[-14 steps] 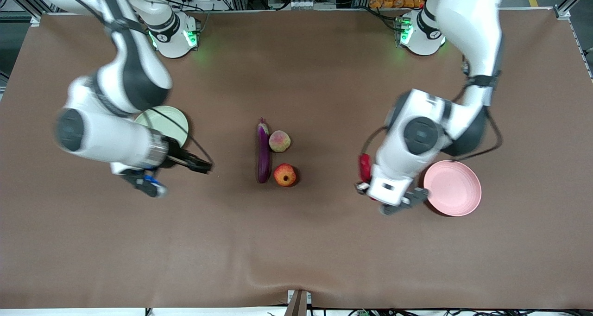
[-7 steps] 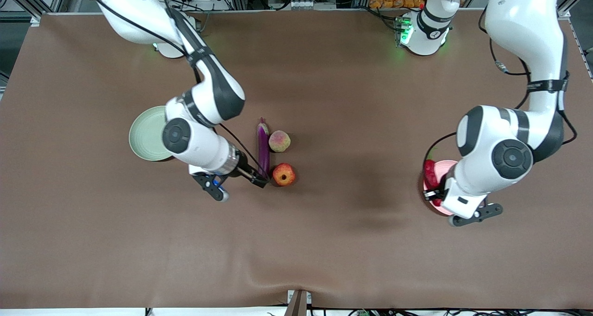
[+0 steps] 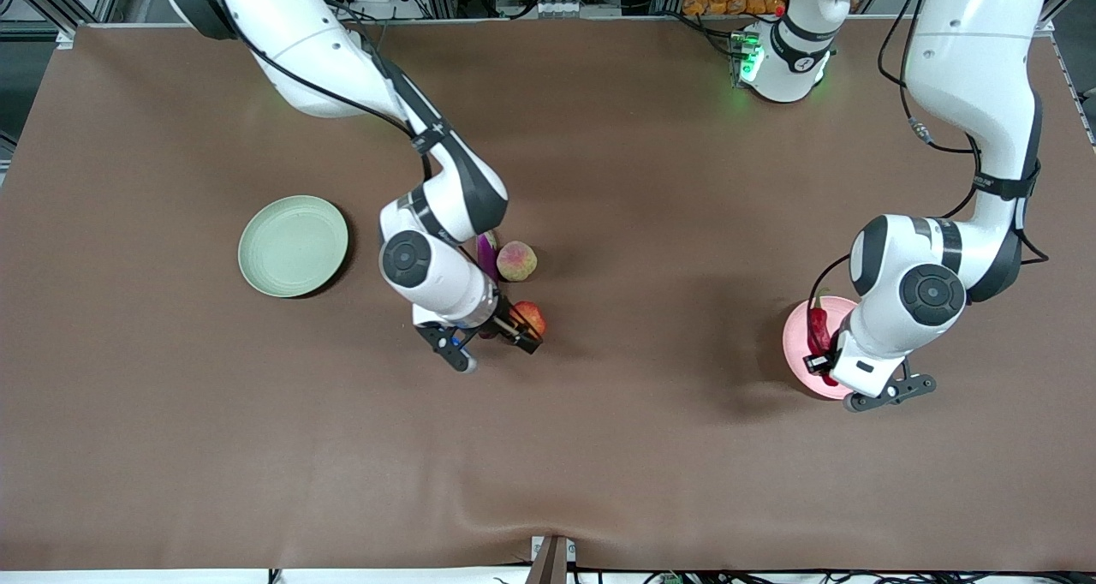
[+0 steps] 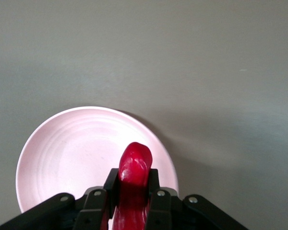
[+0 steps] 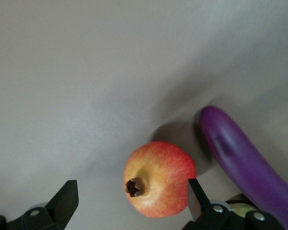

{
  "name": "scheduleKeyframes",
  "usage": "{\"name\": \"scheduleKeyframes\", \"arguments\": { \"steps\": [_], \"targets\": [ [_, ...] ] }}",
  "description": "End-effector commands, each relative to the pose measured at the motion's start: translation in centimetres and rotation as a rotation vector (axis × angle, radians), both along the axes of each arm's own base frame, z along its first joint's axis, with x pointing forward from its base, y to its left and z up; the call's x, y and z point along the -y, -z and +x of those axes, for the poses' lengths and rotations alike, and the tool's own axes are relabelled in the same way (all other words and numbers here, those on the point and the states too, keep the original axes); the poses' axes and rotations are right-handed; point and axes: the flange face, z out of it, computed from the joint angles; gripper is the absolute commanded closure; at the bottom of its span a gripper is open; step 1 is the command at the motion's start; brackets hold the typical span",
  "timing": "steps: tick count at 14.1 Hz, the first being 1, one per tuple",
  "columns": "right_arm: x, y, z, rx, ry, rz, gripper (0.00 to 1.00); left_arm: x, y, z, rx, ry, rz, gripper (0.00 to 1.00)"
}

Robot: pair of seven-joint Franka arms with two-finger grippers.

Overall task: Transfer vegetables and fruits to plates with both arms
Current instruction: 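Drop the pepper with the left gripper while the right gripper grips the pomegranate, then set the pomegranate on the green plate while the left gripper nears the eggplant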

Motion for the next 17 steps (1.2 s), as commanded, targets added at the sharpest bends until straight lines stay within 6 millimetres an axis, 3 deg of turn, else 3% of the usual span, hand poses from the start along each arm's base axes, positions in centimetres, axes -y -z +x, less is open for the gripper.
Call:
{"name": "scheduleKeyframes", "arguments": {
  "steps": [1, 5, 6, 7, 8, 9, 10, 11, 13, 15, 17],
  "targets": [
    [-2.4, 1.5, -0.9, 0.01, -0.004, -0.017, 0.0, -3.7, 2.0, -0.4, -0.007, -0.027, 0.009, 1.0],
    [-3.3, 3.4, -2.2, 0.02, -0.077, -0.086, 0.02, -4.6, 3.5, -1.0, -0.029, -0.042, 0.008, 1.0],
    [-2.8, 3.6, -2.0, 0.018, -0.076, -0.094, 0.15, -4.6, 3.6, -1.2, -0.033, -0.043, 0.008, 1.0],
    [-2.6, 3.4, -1.7, 0.025, -0.079, -0.096, 0.5, -4.5, 3.7, -1.5, -0.038, -0.043, 0.008, 0.71],
    [-2.5, 3.3, -1.6, 0.024, -0.076, -0.092, 0.74, -4.2, 3.6, -1.5, -0.037, -0.042, 0.01, 0.01],
    [-2.1, 3.0, -1.2, 0.029, -0.077, -0.092, 0.96, -3.9, 3.3, -1.5, -0.037, -0.036, 0.009, 0.0],
    [-1.1, 2.9, -0.6, 0.016, -0.064, -0.095, 1.0, -3.4, 1.8, -1.1, -0.013, -0.029, 0.005, 0.0],
    [-0.3, 2.8, -0.2, -0.016, -0.059, -0.105, 1.0, -2.6, 0.1, -0.7, 0.014, -0.017, 0.0, 0.0],
    [0.1, -0.4, 1.0, -0.063, -0.064, -0.113, 1.0, 0.0, -3.3, -0.3, 0.064, 0.01, -0.011, 0.0],
    [4.7, -4.4, 4.1, -0.161, -0.037, -0.112, 1.0, 3.1, -4.7, -0.8, 0.06, 0.047, -0.021, 0.0],
    [9.3, -8.1, 5.6, -0.221, -0.073, -0.075, 1.0, 6.3, -6.0, -1.4, 0.045, 0.061, -0.035, 0.0]
  ]
}}
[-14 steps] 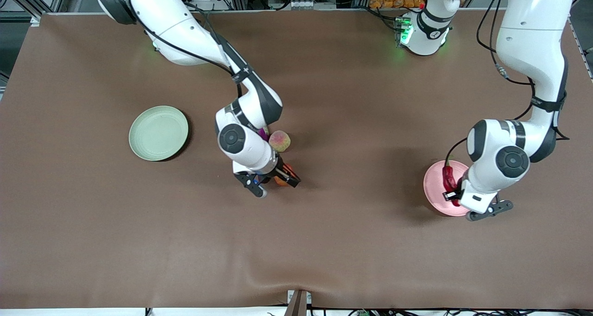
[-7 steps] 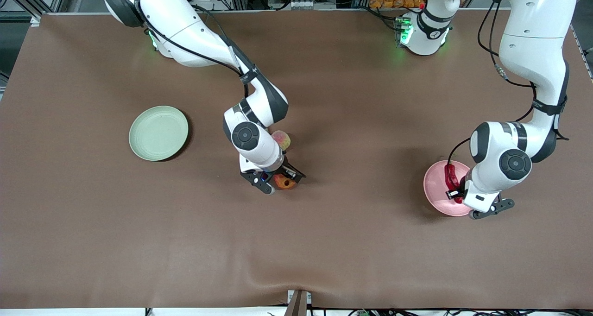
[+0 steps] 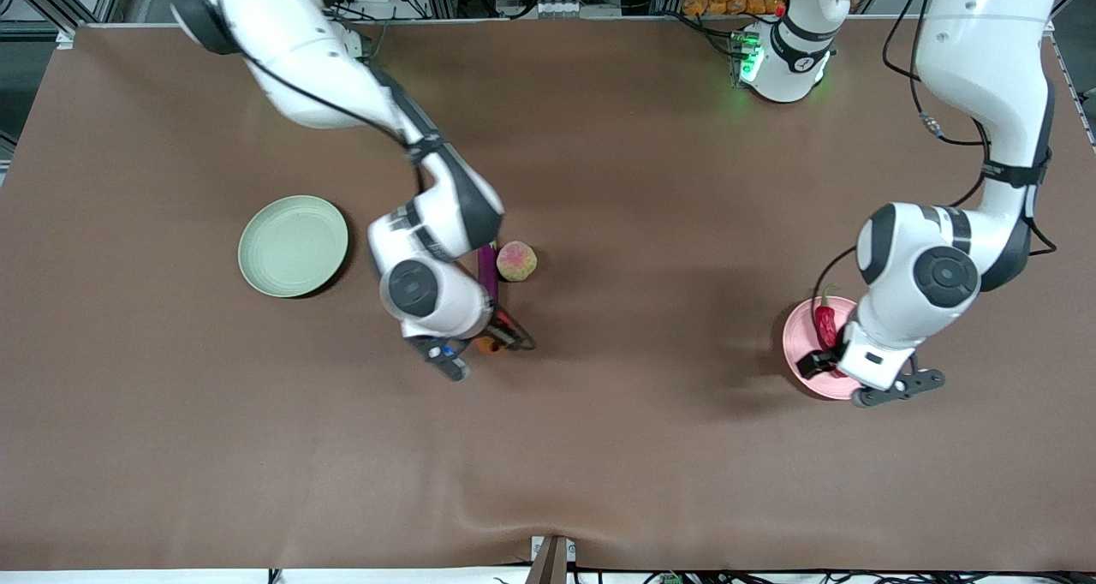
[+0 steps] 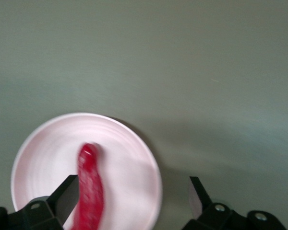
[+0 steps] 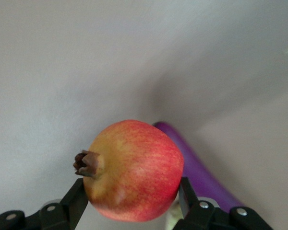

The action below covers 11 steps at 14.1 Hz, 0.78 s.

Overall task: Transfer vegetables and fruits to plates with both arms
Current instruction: 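Set the pomegranate on the green plate while the left gripper nears the eggplant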

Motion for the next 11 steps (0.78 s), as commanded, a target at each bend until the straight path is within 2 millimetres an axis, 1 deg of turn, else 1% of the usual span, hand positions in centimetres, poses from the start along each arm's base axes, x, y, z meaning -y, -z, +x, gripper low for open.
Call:
{"name": "scheduleKeyframes", "arguments": {
  "steps": [1, 2, 3, 4, 5, 6, 7, 8, 9, 10, 11],
  "targets": [
    [7.2, -6.5, 2.5, -0.047, -0.058, 0.075, 1.0, 4.4, -1.8, -1.3, -0.024, 0.022, -0.002, 0.0],
    [10.4, -7.1, 2.6, -0.08, -0.116, 0.079, 1.0, 6.6, -2.7, -1.6, -0.033, 0.027, -0.016, 0.0],
    [13.9, -7.4, 2.4, -0.101, -0.175, 0.089, 1.0, 9.4, -3.4, -2.1, -0.045, 0.038, -0.032, 0.0],
    [17.5, -7.4, 1.9, -0.105, -0.233, 0.106, 1.0, 13.0, -4.3, -2.9, -0.051, 0.05, -0.056, 0.0],
    [20.6, -6.8, 0.6, -0.11, -0.295, 0.124, 1.0, 16.6, -4.6, -4.2, -0.065, 0.06, -0.071, 0.0],
    [23.1, -6.1, -0.6, -0.103, -0.337, 0.138, 1.0, 19.7, -4.7, -5.5, -0.067, 0.068, -0.079, 0.0],
    [25.3, -5.0, -2.3, -0.103, -0.367, 0.146, 1.0, 23.5, -4.9, -7.1, -0.065, 0.083, -0.087, 0.0],
    [26.4, -3.7, -4.3, -0.099, -0.402, 0.148, 1.0, 26.9, -4.6, -8.5, -0.068, 0.1, -0.094, 0.0],
    [28.6, -2.4, -6.0, -0.09, -0.432, 0.156, 1.0, 30.1, -4.0, -9.8, -0.074, 0.11, -0.105, 0.0],
    [30.8, -1.3, -7.7, -0.085, -0.464, 0.17, 1.0, 33.5, -2.9, -11.2, -0.086, 0.113, -0.115, 0.0],
    [32.4, -0.7, -8.8, -0.088, -0.489, 0.183, 1.0, 36.4, -1.3, -12.5, -0.099, 0.104, -0.116, 0.0]
  ]
}}
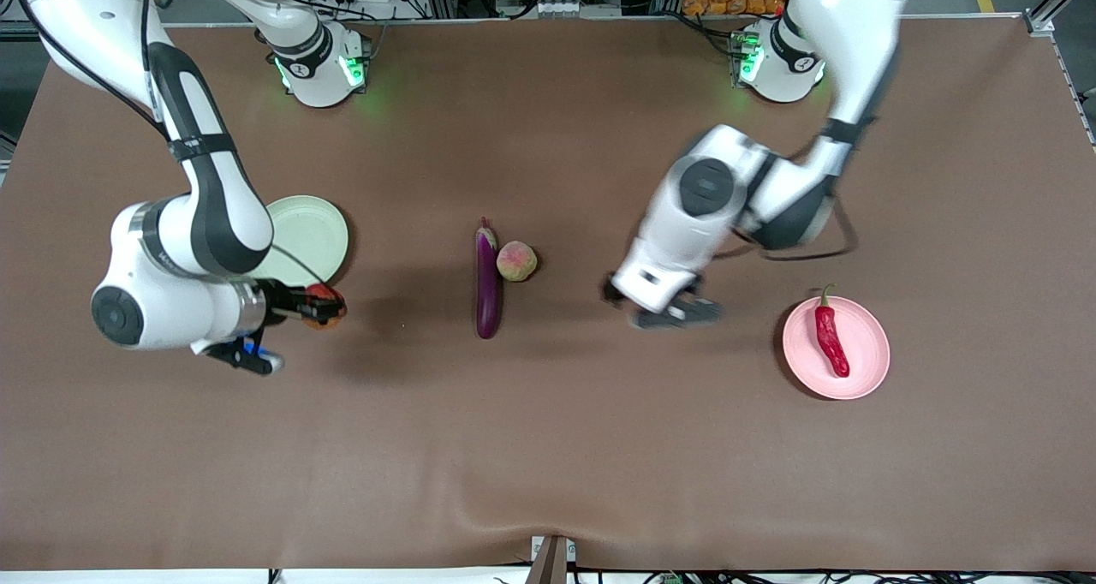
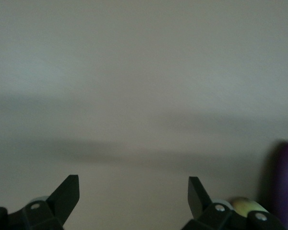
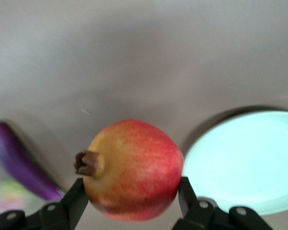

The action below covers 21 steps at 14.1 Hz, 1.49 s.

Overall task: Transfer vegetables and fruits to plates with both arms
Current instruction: 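Set the pomegranate on the green plate while the left gripper nears the eggplant, then grasp the purple eggplant with the left gripper while the right gripper withdraws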

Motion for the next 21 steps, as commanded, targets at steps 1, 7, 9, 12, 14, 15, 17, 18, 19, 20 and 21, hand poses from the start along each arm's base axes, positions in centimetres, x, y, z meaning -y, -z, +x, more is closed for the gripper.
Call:
{"name": "scheduleKeyframes", "arguments": {
  "steps": [1, 7, 9, 12, 14, 15, 17, 18, 19, 20, 21],
  "targets": [
    [3.7, 0.4, -5.6, -0.005, -0.062, 0.036, 1.0, 7.8, 3.9, -2.2, -0.024, -0.014, 0.001, 0.0],
    [10.0, 2.7, -9.5, -0.061, -0.107, 0.054, 0.67, 17.1, 10.7, -6.7, 0.122, -0.022, -0.051, 0.0],
    [10.4, 4.0, -9.6, -0.08, -0.096, 0.058, 0.0, 18.4, 11.5, -7.0, 0.176, -0.043, -0.133, 0.0],
    [9.8, 2.5, -8.1, -0.064, -0.097, 0.058, 0.0, 20.0, 14.7, -8.1, 0.239, -0.031, -0.2, 0.0],
    [7.9, 0.1, -6.4, -0.037, -0.111, 0.065, 0.0, 20.7, 16.0, -9.4, 0.288, -0.031, -0.167, 0.0],
    [6.3, -1.0, -5.5, -0.026, -0.097, 0.053, 0.0, 20.6, 16.8, -9.5, 0.293, -0.032, -0.152, 0.0],
    [3.7, -2.2, -4.4, -0.018, -0.031, 0.035, 0.0, 20.7, 16.7, -9.6, 0.283, -0.053, -0.161, 0.74],
    [2.3, -2.4, -4.1, -0.018, -0.009, 0.046, 0.0, 20.6, 16.6, -9.4, 0.283, -0.064, -0.162, 1.0],
    [1.2, -2.9, -3.8, -0.016, 0.014, 0.049, 0.0, 20.7, 16.4, -9.5, 0.284, -0.064, -0.165, 1.0],
    [0.4, -3.5, -3.4, -0.013, 0.038, 0.035, 0.0, 20.7, 16.1, -9.5, 0.285, -0.066, -0.168, 1.0],
    [-0.6, -4.0, -3.0, -0.01, 0.063, 0.023, 0.0, 20.6, 15.9, -9.3, 0.287, -0.069, -0.17, 1.0]
  ]
}}
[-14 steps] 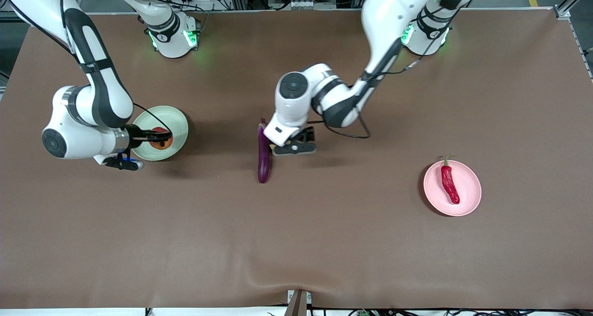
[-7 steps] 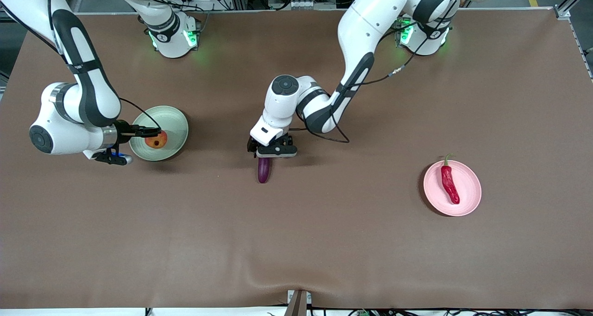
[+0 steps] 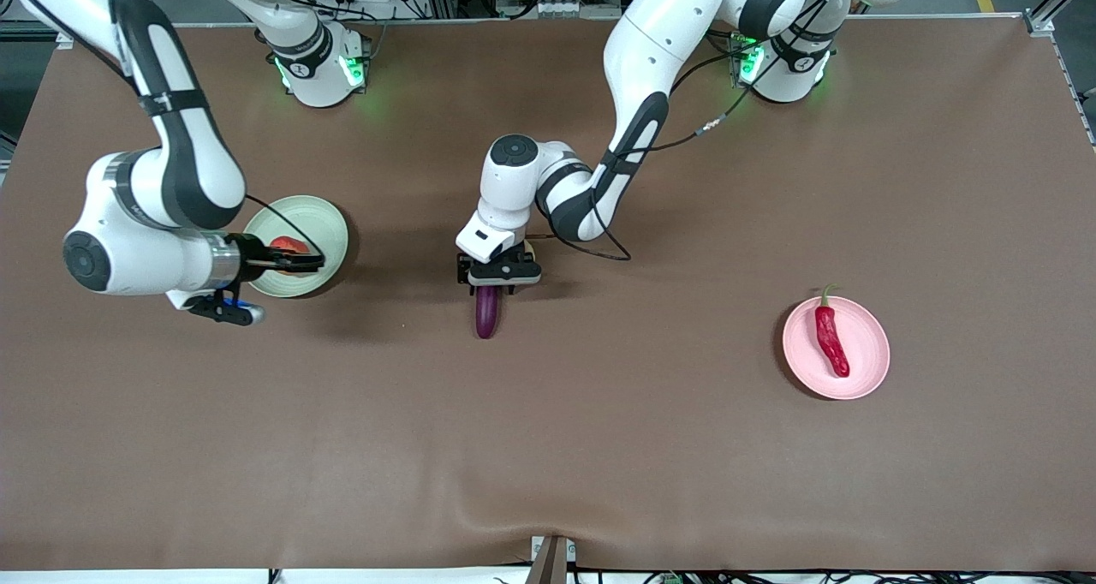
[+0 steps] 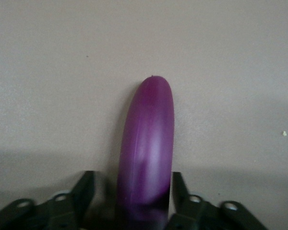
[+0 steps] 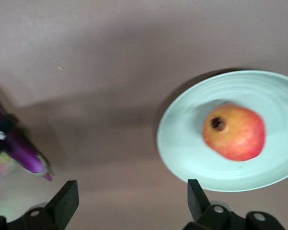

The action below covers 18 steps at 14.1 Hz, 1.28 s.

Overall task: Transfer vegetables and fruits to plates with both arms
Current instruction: 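Grasp the purple eggplant with the left gripper while the right gripper withdraws, then lift the eggplant with the left gripper while the right gripper grasps the peach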

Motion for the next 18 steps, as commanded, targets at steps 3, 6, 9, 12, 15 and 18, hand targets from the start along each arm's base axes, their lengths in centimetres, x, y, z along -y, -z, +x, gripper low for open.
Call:
{"name": "scheduleKeyframes", "arguments": {
  "steps": [3, 6, 9, 12, 15, 18],
  "targets": [
    [-5.1, -2.0, 1.4, -0.011, 0.117, -0.051, 0.0, 0.1, -2.7, 1.2, 0.025, -0.034, -0.039, 1.0],
    [-9.5, -3.1, 2.0, -0.025, 0.202, -0.049, 0.0, -1.5, -8.9, 4.4, 0.034, -0.109, -0.117, 1.0],
    [-14.2, -2.8, 1.5, -0.036, 0.24, -0.021, 0.0, -4.7, -15.1, 7.8, 0.015, -0.198, -0.131, 1.0],
    [-19.0, -2.1, 0.2, -0.032, 0.265, -0.048, 0.0, -10.5, -20.1, 11.2, -0.048, -0.277, -0.049, 1.0],
    [-24.6, -0.2, -1.6, -0.022, 0.289, -0.074, 0.0, -15.6, -22.1, 13.9, -0.087, -0.299, 0.041, 1.0],
    [-30.4, 3.7, -3.8, 0.007, 0.304, -0.088, 0.0, -22.9, -20.8, 17.2, -0.177, -0.295, 0.178, 1.0]
  ]
}}
